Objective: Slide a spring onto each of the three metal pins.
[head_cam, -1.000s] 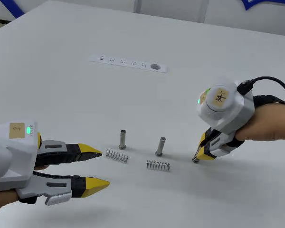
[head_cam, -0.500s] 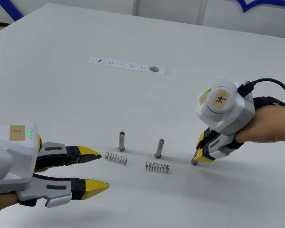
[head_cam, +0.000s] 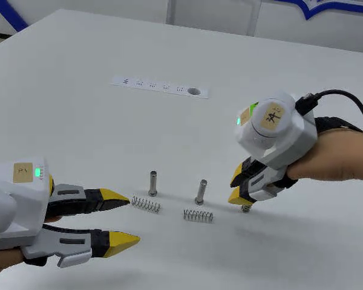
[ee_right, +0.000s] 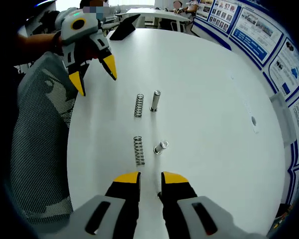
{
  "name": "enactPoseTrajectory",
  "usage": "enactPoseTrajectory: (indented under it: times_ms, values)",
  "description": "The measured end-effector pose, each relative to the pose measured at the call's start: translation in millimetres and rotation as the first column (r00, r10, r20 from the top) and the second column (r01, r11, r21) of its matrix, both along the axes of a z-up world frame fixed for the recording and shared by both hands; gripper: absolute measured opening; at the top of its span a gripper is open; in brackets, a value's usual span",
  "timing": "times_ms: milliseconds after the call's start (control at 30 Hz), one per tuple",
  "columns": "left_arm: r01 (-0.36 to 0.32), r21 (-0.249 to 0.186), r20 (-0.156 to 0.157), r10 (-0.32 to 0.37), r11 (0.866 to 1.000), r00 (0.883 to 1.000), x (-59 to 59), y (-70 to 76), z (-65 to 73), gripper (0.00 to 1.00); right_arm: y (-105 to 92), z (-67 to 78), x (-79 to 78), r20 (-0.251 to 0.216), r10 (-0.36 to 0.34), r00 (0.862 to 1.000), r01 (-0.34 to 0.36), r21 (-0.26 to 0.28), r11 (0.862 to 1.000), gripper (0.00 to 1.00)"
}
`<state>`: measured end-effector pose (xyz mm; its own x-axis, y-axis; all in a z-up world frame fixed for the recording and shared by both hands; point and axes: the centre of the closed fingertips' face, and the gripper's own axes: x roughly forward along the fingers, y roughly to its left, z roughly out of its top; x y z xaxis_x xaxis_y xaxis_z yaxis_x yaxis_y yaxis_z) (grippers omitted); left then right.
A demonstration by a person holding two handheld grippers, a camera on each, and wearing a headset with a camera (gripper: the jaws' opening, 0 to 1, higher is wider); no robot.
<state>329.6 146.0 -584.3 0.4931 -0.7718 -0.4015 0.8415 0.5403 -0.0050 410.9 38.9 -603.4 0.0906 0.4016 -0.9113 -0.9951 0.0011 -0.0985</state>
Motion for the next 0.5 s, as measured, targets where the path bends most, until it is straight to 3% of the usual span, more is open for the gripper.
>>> enactPoseTrajectory:
  times_ms: [500]
  values:
    - [-0.011, -0.003, -0.001, 0.011, 1.0, 1.0, -0.5, 1.8, -1.9, 0.37, 35.8, -25.7, -18.8, -0.025, 0.056, 0.998, -0.056, 0.005, 0.998, 0.16]
